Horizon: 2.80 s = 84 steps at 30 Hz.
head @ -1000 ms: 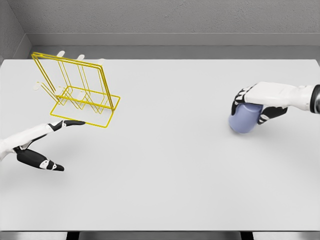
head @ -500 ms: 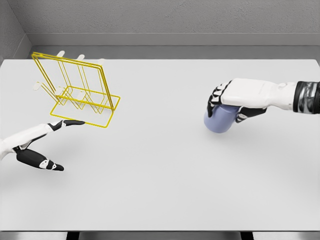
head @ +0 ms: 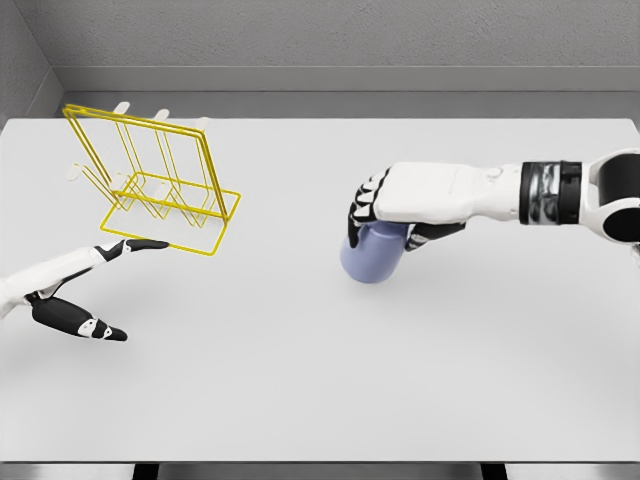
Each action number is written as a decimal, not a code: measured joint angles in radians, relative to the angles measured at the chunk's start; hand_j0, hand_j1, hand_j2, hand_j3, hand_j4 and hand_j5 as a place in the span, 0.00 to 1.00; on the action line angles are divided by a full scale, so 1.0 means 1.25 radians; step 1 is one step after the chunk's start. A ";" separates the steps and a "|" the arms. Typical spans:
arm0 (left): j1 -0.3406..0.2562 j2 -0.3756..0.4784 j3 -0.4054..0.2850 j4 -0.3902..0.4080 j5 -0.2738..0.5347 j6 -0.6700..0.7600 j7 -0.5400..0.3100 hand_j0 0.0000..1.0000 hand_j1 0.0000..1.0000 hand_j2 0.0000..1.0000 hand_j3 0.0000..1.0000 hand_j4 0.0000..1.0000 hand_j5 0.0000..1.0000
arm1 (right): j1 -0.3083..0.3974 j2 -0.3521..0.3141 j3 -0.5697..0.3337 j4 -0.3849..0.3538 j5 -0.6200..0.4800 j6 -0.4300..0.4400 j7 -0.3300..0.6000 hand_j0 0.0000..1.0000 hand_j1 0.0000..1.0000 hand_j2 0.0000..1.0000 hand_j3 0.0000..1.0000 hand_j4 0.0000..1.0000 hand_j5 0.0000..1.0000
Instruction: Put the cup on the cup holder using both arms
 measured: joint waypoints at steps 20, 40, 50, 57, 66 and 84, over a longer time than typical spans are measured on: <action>-0.001 0.000 0.001 0.003 0.002 0.000 0.000 1.00 1.00 1.00 1.00 1.00 1.00 | -0.052 0.135 0.073 0.001 -0.001 0.006 0.000 0.55 0.55 0.55 0.55 0.55 0.55; -0.001 0.000 0.001 0.004 0.002 0.000 0.000 1.00 1.00 1.00 1.00 1.00 1.00 | -0.120 0.286 0.126 0.005 0.005 0.114 0.000 0.55 0.55 0.55 0.55 0.55 0.55; -0.001 0.000 0.001 0.004 0.003 0.000 0.000 1.00 1.00 1.00 1.00 1.00 1.00 | -0.120 0.302 0.140 0.007 0.031 0.150 0.000 1.00 1.00 1.00 1.00 1.00 1.00; -0.001 0.000 0.001 0.004 0.003 0.000 0.000 1.00 1.00 1.00 1.00 1.00 1.00 | -0.133 0.288 0.136 0.004 0.043 0.160 0.000 1.00 1.00 1.00 1.00 1.00 1.00; -0.044 -0.015 -0.002 -0.004 0.006 0.020 0.000 1.00 1.00 1.00 1.00 1.00 1.00 | -0.048 0.067 -0.067 0.002 0.040 0.078 0.000 1.00 1.00 1.00 1.00 1.00 1.00; -0.117 -0.100 -0.094 -0.019 0.015 0.252 0.000 1.00 1.00 1.00 1.00 1.00 1.00 | 0.216 -0.129 -0.399 0.010 -0.004 -0.127 0.000 1.00 1.00 1.00 1.00 1.00 1.00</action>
